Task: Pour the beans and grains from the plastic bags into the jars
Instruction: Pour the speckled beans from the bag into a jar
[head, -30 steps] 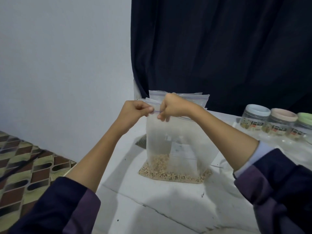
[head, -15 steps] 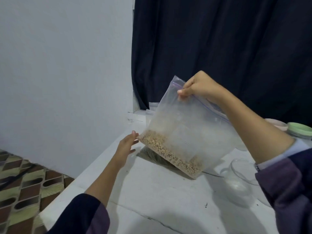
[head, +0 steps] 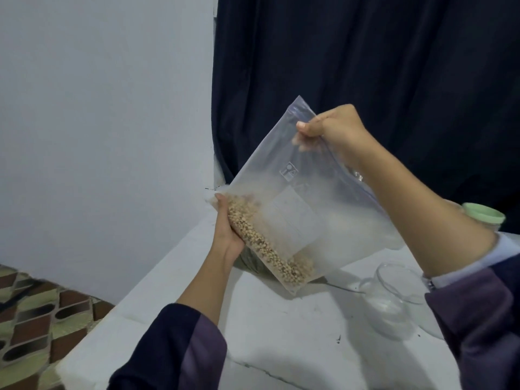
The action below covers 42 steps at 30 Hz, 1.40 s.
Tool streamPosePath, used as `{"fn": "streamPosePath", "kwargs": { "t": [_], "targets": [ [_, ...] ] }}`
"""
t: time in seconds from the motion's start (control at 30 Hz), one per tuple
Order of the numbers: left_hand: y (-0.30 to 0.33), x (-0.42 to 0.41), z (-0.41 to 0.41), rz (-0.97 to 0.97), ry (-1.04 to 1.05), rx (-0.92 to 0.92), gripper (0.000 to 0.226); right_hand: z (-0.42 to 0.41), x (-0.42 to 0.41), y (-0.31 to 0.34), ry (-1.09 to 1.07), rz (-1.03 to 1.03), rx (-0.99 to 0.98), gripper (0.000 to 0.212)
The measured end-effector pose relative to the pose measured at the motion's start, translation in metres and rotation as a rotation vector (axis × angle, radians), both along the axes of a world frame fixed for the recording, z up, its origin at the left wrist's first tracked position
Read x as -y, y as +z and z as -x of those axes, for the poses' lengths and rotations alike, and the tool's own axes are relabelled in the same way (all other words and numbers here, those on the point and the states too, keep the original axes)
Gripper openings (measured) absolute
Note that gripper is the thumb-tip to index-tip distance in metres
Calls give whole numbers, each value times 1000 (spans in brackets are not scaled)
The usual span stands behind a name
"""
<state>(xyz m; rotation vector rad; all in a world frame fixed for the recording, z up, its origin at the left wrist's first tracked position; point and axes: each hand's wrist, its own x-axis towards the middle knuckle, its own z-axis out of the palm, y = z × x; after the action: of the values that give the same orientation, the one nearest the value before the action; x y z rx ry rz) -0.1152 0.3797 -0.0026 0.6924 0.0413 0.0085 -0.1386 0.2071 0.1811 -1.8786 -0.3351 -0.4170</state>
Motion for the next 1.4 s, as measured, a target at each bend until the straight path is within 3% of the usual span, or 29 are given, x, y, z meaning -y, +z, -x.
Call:
{"fn": "streamPosePath", "kwargs": {
  "t": [0.37,0.57,0.63,0.73,0.87,1.07,1.23,1.4],
  "targets": [
    [66,22,-13,51,-92,132,37,33,47,-1,-85,-306,58,14],
    [90,35,-27,2,-24,155,51,35,73,0,-61,-415,62,12],
    [92,41,-31,-4,-20,167,45,35,84,-1,-59,-408,65,14],
    [96,54,-28,10,-33,197,15,35,100,-5,-52,-416,68,16],
    [103,71,-22,57,-2,244,27,33,117,-10,-40,-499,49,15],
    [114,90,-20,-8,28,181,19,31,138,-11,-44,-502,21,14],
    [126,99,-19,-88,64,201,25,26,151,-15,-24,-456,19,17],
    [125,98,-26,-286,132,225,24,25,159,-22,-35,-360,67,22]
  ]
}}
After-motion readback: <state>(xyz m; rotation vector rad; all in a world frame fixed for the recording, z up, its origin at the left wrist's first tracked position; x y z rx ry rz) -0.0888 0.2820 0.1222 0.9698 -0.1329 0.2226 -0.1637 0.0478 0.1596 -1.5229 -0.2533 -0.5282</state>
